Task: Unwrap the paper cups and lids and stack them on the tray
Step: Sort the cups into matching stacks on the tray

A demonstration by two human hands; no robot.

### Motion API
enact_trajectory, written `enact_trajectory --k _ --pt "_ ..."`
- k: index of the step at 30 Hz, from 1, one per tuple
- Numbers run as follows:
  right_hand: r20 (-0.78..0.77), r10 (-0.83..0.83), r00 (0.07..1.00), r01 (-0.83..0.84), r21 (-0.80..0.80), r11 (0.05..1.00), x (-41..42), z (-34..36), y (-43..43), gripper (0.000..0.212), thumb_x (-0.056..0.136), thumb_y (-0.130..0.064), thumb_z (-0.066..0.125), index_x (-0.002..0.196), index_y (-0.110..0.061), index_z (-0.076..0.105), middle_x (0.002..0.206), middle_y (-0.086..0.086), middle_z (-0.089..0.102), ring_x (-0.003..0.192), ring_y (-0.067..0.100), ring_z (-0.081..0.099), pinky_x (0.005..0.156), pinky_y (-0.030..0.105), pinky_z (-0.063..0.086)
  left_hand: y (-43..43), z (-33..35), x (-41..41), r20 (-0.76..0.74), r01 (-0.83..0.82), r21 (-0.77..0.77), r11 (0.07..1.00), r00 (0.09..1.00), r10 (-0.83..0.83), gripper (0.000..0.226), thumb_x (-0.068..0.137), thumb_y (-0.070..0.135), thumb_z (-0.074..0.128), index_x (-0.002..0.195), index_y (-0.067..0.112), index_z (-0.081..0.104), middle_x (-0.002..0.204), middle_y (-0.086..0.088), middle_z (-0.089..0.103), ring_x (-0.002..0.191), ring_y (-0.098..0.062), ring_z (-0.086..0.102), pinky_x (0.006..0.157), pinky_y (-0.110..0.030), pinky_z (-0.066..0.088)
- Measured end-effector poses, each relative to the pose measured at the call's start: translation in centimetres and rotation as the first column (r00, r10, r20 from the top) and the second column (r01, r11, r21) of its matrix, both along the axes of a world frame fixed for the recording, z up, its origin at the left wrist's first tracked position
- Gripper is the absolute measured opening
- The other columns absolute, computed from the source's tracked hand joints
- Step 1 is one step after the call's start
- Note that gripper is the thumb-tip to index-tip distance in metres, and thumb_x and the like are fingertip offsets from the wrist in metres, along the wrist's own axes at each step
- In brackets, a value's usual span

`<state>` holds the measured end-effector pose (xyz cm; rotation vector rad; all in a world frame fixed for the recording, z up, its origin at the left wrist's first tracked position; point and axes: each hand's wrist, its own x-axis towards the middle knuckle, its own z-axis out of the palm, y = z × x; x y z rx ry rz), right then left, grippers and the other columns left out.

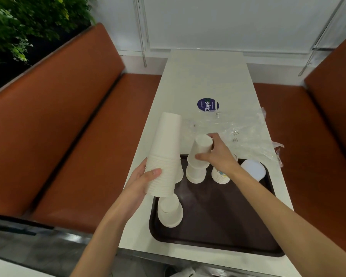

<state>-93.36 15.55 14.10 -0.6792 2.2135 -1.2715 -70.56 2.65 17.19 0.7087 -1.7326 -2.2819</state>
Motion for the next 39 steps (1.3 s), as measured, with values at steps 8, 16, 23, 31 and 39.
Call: enact_trajectory --k 8,16,23,31,39 --pt "-0.038 -0.009 0.999 0.003 -0.162 0.987 0.9 1.4 -0.6 0.047 0.082 -0.016 0.078 0.123 -0.020 0.054 0.114 0.001 0.066 0.112 0.016 0.060 0.092 0.029 0.046 0.0 -0.5 -0.2 0.009 -0.008 0.001 1.000 1.000 0.008 0.074 0.061 0.043 0.073 0.130 0.021 0.056 0.120 -0.002 0.072 0.110 -0.021 0.068 0.080 -0.028 0.057" --pt "0.245 0.224 0.943 -0.120 -0.377 0.918 3.9 7.7 -1.3 0.045 0.085 -0.044 0.065 0.122 -0.018 0.061 0.106 -0.002 0.071 0.096 0.016 0.070 0.084 0.035 0.057 0.5 -0.6 -1.8 0.039 0.011 -0.032 0.999 0.999 -0.010 0.073 0.058 0.053 0.077 0.125 0.031 0.058 0.117 0.005 0.071 0.109 -0.017 0.068 0.081 -0.029 0.057" --pt "0.269 0.229 0.935 -0.105 -0.406 0.908 3.9 7.7 -0.5 0.053 0.081 -0.027 0.077 0.129 -0.018 0.055 0.109 0.004 0.074 0.102 0.020 0.071 0.079 0.031 0.058 1.1 -0.9 -2.5 0.056 0.009 -0.032 0.999 0.998 -0.008 0.073 0.050 0.061 0.081 0.116 0.039 0.060 0.111 0.010 0.071 0.107 -0.015 0.068 0.080 -0.030 0.058" --pt "0.271 0.227 0.935 -0.079 -0.465 0.882 3.0 8.1 -0.3 0.057 0.071 -0.032 0.082 0.122 -0.022 0.058 0.105 0.001 0.076 0.099 0.018 0.072 0.075 0.026 0.057 1.2 -0.2 -2.7 0.048 0.039 -0.044 0.998 0.998 -0.037 0.067 0.056 0.055 0.075 0.119 0.035 0.060 0.113 0.006 0.071 0.106 -0.015 0.069 0.081 -0.029 0.057" --pt "0.267 0.239 0.934 -0.080 -0.494 0.866 3.2 8.2 -0.2 0.065 0.067 -0.037 0.083 0.124 -0.022 0.056 0.107 0.003 0.075 0.101 0.020 0.072 0.075 0.030 0.058 2.4 1.2 -4.0 0.054 -0.024 0.018 1.000 0.998 0.023 0.073 0.057 0.069 0.073 0.116 0.026 0.064 0.105 0.003 0.075 0.096 -0.016 0.073 0.071 -0.028 0.058"
